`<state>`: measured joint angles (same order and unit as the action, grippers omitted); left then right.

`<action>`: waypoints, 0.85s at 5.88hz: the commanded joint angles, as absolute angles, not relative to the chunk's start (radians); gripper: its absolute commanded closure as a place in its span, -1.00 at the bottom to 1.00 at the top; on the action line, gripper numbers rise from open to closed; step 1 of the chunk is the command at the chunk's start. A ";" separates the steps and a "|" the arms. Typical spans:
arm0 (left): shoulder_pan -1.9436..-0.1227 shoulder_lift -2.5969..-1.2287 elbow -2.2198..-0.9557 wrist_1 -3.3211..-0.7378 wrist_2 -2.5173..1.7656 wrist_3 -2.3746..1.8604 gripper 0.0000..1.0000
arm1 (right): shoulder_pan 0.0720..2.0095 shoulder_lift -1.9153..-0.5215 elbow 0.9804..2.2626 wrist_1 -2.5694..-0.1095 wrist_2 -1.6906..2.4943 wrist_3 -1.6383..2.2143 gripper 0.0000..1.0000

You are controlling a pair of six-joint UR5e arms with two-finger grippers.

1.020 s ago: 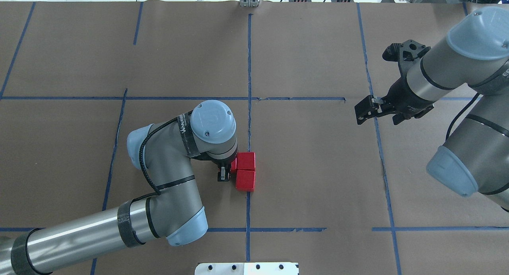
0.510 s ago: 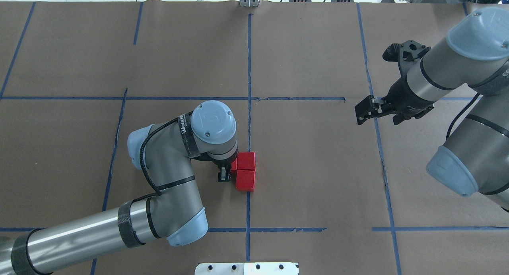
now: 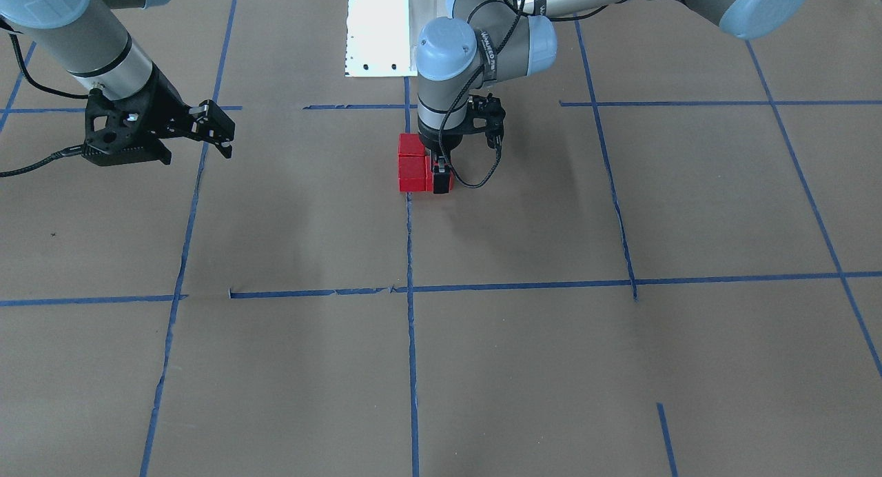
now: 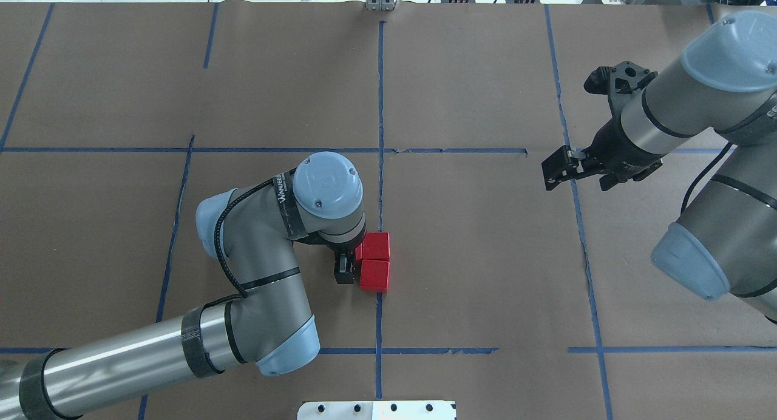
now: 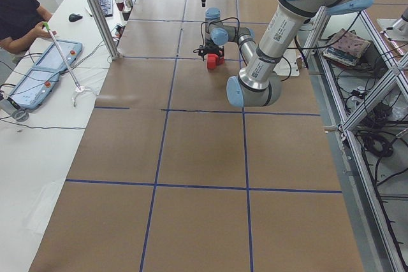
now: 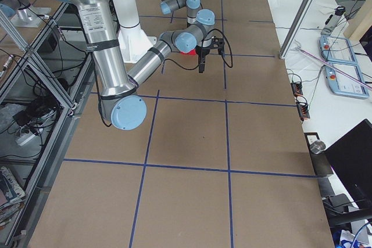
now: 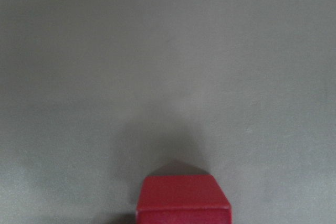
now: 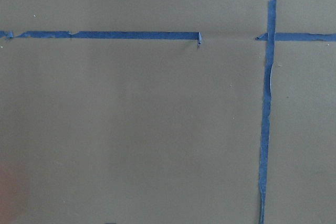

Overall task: Form red blocks into L shape at center
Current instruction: 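Lower and push the cube flush against the pair, then open the left gripper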

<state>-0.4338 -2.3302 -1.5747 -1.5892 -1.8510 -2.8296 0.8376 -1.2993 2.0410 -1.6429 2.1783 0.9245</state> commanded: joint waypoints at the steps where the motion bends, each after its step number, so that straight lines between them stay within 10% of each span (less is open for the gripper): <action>1: -0.469 -2.329 -1.638 -1.574 -1.858 -2.794 -1.00 | 0.838 -1.299 2.042 -1.643 2.178 0.925 -1.00; 5: -0.561 -2.199 -1.883 -1.479 -1.910 -2.395 -1.00 | 0.863 -1.318 2.039 -1.644 2.181 0.911 -1.00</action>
<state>-0.5401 -2.2646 -1.7960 -1.4888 -1.8962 -2.5555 0.8476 -1.3065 2.0397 -1.6441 2.1799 0.9196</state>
